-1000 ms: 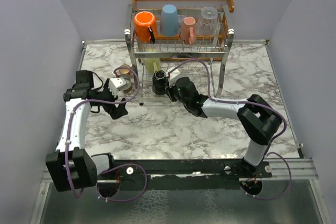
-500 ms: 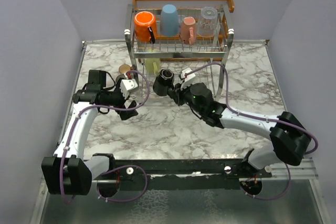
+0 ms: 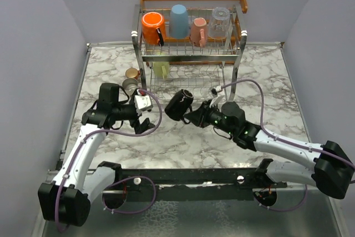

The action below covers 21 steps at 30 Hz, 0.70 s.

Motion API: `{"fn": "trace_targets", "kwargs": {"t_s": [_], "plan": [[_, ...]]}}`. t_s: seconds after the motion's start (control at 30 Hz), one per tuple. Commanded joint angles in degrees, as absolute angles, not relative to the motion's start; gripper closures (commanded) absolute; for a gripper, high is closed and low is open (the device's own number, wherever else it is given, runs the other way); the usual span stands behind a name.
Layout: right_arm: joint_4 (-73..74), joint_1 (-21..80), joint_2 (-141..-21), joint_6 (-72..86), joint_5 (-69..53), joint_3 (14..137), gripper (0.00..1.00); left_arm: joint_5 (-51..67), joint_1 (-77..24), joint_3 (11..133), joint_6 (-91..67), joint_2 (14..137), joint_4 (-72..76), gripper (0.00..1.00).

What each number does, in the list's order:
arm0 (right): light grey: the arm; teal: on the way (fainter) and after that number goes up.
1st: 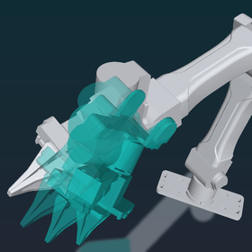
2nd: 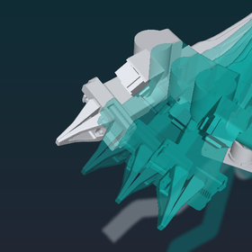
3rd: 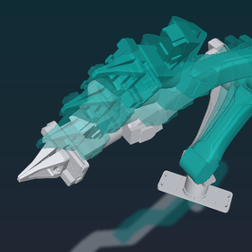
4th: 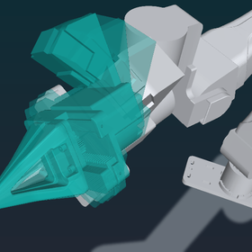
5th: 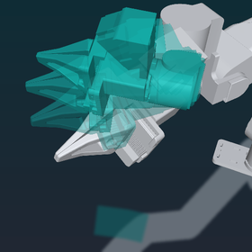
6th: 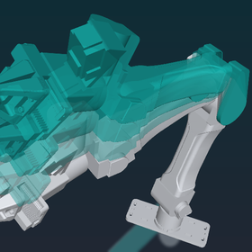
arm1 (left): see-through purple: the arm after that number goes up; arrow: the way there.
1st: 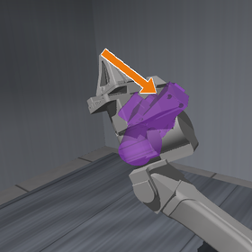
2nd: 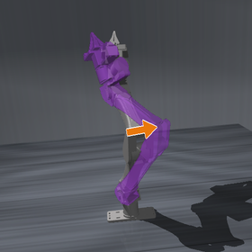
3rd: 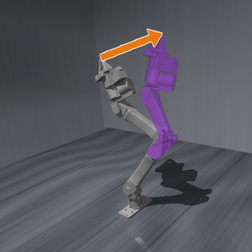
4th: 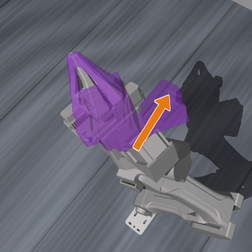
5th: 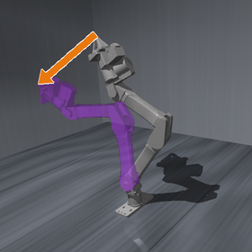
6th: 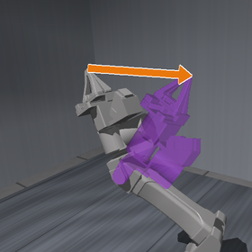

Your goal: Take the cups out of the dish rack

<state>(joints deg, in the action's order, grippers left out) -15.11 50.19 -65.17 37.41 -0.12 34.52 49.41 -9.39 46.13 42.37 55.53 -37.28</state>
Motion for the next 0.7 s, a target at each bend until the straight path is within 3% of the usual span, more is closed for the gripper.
{"fn": "trace_targets", "kwargs": {"t_s": [0.0, 0.4, 0.6, 0.67], "plan": [[-30.7, 50.4, -62.0, 54.8, -8.4, 28.7, 0.99, 54.5, -12.0, 45.5, 41.2, 52.7, -31.8, 0.01], [-61.2, 57.4, -74.1, 75.3, -7.3, 23.4, 0.99, 55.6, -14.2, 42.8, 47.1, 46.9, -36.7, 0.05], [-64.4, 60.0, -76.7, 78.9, -4.2, 24.2, 0.99, 55.4, -14.2, 41.6, 51.4, 42.8, -38.6, 0.06], [-65.8, 61.0, -77.8, 80.1, -4.0, 24.5, 0.99, 55.1, -14.2, 41.0, 48.3, 41.7, -35.0, 0.11]]}}
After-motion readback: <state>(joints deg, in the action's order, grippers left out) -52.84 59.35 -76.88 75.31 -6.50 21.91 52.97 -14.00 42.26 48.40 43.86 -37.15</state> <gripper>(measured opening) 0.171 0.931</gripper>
